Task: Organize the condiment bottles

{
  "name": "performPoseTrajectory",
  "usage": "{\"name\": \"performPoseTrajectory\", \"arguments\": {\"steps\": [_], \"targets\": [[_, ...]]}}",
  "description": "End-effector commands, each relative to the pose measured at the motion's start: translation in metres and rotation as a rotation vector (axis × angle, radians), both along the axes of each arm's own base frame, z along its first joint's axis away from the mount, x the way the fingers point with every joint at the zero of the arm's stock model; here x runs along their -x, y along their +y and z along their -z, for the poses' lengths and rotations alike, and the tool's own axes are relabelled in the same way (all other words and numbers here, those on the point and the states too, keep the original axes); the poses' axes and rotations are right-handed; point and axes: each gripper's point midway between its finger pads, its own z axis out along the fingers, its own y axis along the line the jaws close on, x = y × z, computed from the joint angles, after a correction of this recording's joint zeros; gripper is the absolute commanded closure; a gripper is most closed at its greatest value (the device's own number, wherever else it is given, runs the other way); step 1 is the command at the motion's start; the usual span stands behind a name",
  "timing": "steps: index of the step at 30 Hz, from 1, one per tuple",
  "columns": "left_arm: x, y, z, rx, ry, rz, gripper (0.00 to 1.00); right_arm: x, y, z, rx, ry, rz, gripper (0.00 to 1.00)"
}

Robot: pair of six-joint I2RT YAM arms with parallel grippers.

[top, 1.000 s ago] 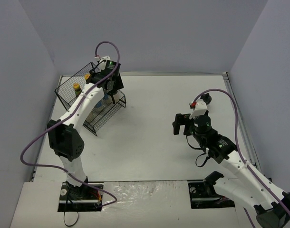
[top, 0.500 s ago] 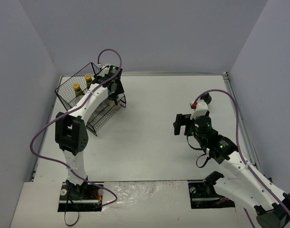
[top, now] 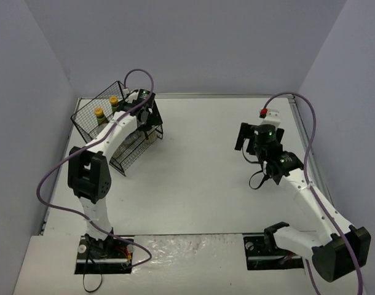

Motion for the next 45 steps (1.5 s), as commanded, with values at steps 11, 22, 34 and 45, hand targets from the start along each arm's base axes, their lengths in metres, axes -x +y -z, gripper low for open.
{"name": "performPoseTrajectory", "arguments": {"steps": [11,22,34,45], "targets": [[0.106,-0.014,-0.077,0.201,-0.11,0.331,0.03,-0.101,-0.1,0.009,-0.041,0.016,0.28,0.0],[0.177,-0.005,-0.05,0.201,-0.101,0.498,0.03,-0.178,-0.12,0.049,-0.006,0.054,0.2,0.05],[0.178,-0.003,-0.05,0.192,-0.087,0.489,0.03,-0.183,-0.086,0.081,-0.033,0.114,0.057,0.47],[0.174,-0.007,-0.058,0.208,-0.104,0.5,0.03,-0.124,0.089,0.079,-0.023,0.126,-0.321,0.83]]}}
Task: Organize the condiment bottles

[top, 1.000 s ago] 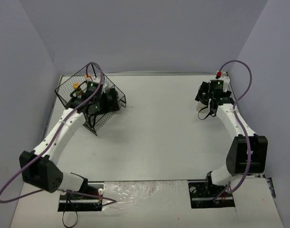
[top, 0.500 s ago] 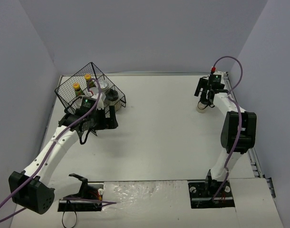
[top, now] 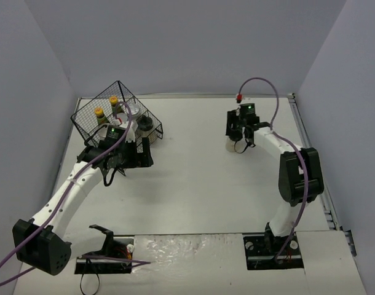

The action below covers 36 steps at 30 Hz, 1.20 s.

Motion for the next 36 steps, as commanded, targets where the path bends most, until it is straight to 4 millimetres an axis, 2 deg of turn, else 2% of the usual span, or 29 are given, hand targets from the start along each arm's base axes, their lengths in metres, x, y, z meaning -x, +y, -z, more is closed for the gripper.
{"name": "performPoseTrajectory", "arguments": {"steps": [1,2,5,8,10,14,17,20,21,23,27,30,31,34,36], "targets": [[-0.015,-0.005,-0.039,0.04,-0.115,0.014,0.03,0.033,0.122,-0.035,-0.061,-0.083,-0.284,0.84],[-0.015,-0.004,-0.041,0.039,-0.119,0.014,0.03,0.043,0.145,-0.036,-0.063,-0.086,-0.339,0.85],[-0.012,-0.001,-0.045,0.03,-0.131,0.014,0.03,0.06,0.196,-0.038,-0.075,-0.094,-0.461,0.84],[-0.007,0.001,-0.05,0.028,-0.145,0.016,0.03,0.09,0.251,-0.032,-0.063,-0.088,-0.611,0.85],[-0.004,0.004,-0.05,0.023,-0.149,0.013,0.03,0.106,0.274,-0.031,-0.053,-0.093,-0.69,0.84],[0.002,0.006,-0.056,0.027,-0.169,0.014,0.03,0.126,0.296,-0.033,-0.054,-0.101,-0.769,0.78],[0.005,0.007,-0.06,0.034,-0.187,0.02,0.03,0.134,0.304,-0.054,-0.063,-0.139,-0.807,0.61],[0.005,0.004,-0.064,0.044,-0.201,0.035,0.03,0.138,0.302,-0.077,-0.066,-0.175,-0.819,0.25],[0.005,0.004,-0.066,0.046,-0.207,0.038,0.03,0.14,0.3,-0.084,-0.064,-0.184,-0.819,0.15],[0.003,0.003,-0.068,0.048,-0.217,0.04,0.03,0.143,0.294,-0.094,-0.056,-0.192,-0.821,0.03],[-0.004,-0.006,-0.071,0.08,-0.229,0.067,0.03,0.157,0.276,-0.111,-0.044,-0.202,-0.821,0.0],[-0.011,-0.015,-0.073,0.104,-0.233,0.093,0.03,0.169,0.249,-0.103,-0.012,-0.178,-0.778,0.0],[-0.013,-0.018,-0.071,0.106,-0.228,0.099,0.03,0.169,0.236,-0.112,-0.005,-0.201,-0.738,0.0],[-0.02,-0.032,-0.068,0.087,-0.236,0.137,0.03,0.171,0.188,-0.096,-0.002,-0.17,-0.596,0.0],[-0.022,-0.05,-0.068,0.069,-0.252,0.193,0.03,0.179,0.157,-0.085,-0.045,-0.144,-0.505,0.0]]}}
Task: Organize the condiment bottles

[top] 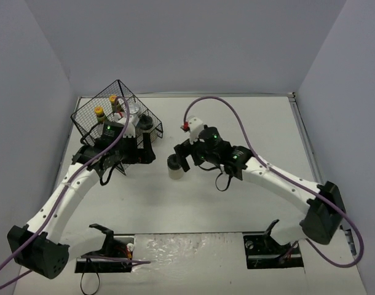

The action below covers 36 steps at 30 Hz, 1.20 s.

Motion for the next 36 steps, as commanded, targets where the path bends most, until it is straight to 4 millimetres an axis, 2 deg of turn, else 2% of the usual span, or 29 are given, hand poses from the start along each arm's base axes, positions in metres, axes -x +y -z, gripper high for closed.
{"name": "performPoseTrajectory", "arguments": {"steps": [1,3,6,9,16,23,27,29,31,36], "targets": [[-0.022,-0.039,-0.035,0.014,-0.153,0.112,0.03,-0.005,-0.072,0.012,-0.039,0.037,0.255,0.0],[-0.028,-0.055,-0.033,-0.008,-0.178,0.149,0.03,-0.003,-0.095,0.009,-0.068,0.019,0.343,0.0],[-0.029,-0.079,-0.018,-0.045,-0.169,0.201,0.03,0.001,-0.128,-0.004,-0.127,-0.024,0.49,0.0],[-0.035,-0.091,-0.002,-0.076,-0.132,0.192,0.03,0.0,-0.146,-0.012,-0.158,-0.048,0.563,0.0],[-0.055,-0.099,0.042,-0.204,-0.03,0.116,0.03,-0.005,-0.148,-0.011,-0.146,-0.043,0.574,0.0],[-0.056,-0.114,0.064,-0.228,0.003,0.15,0.03,-0.015,-0.148,-0.011,-0.111,-0.048,0.566,0.0],[-0.055,-0.121,0.068,-0.228,0.015,0.155,0.04,-0.016,-0.149,-0.009,-0.112,-0.046,0.563,0.0],[-0.055,-0.124,0.068,-0.234,0.016,0.154,0.07,-0.016,-0.149,-0.009,-0.115,-0.045,0.557,0.0],[-0.054,-0.123,0.069,-0.239,0.023,0.148,0.15,-0.016,-0.15,-0.009,-0.114,-0.045,0.558,0.0],[-0.05,-0.117,0.063,-0.247,0.029,0.128,0.5,-0.015,-0.152,-0.008,-0.116,-0.044,0.564,0.0]]}}
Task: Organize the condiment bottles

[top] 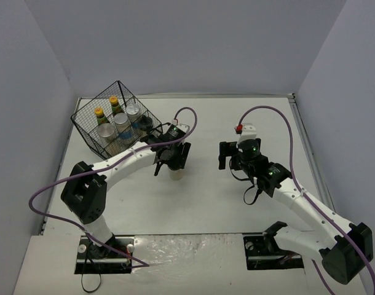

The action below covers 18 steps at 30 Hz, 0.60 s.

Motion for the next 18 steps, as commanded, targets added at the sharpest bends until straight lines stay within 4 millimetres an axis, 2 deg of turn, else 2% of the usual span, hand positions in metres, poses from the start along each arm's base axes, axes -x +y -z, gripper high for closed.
{"name": "performPoseTrajectory", "arguments": {"steps": [1,3,5,6,7,8,11,14,15,17,18], "targets": [[-0.01,-0.003,-0.041,0.053,-0.083,-0.04,0.61,-0.014,0.004,-0.031,-0.054,-0.096,0.01,0.0],[-0.007,0.001,-0.051,0.055,-0.093,-0.052,0.76,-0.014,0.003,-0.031,-0.056,-0.096,0.01,0.0],[-0.005,0.007,-0.071,0.063,-0.12,-0.068,0.91,-0.014,0.003,-0.031,-0.062,-0.097,0.013,0.0],[-0.006,0.009,-0.072,0.059,-0.126,-0.075,0.92,-0.014,0.003,-0.031,-0.062,-0.097,0.014,0.0],[-0.008,0.013,-0.092,0.076,-0.161,-0.091,0.95,-0.014,0.003,-0.032,-0.068,-0.099,0.014,0.0],[-0.008,0.019,-0.098,0.07,-0.169,-0.107,0.97,-0.014,0.004,-0.033,-0.071,-0.101,0.013,0.0],[-0.012,0.054,-0.141,0.061,-0.216,-0.221,1.0,-0.014,0.004,-0.039,-0.081,-0.112,0.014,0.0],[-0.025,0.098,-0.169,0.072,-0.262,-0.364,1.0,-0.014,0.004,-0.044,-0.089,-0.125,0.013,0.0],[-0.028,0.112,-0.178,0.085,-0.278,-0.413,1.0,-0.014,0.004,-0.045,-0.09,-0.127,0.013,0.0],[-0.032,0.125,-0.184,0.097,-0.288,-0.46,1.0,-0.014,0.004,-0.045,-0.092,-0.128,0.012,0.0],[-0.036,0.14,-0.187,0.101,-0.294,-0.51,1.0,-0.014,0.004,-0.045,-0.092,-0.128,0.013,0.0]]}}
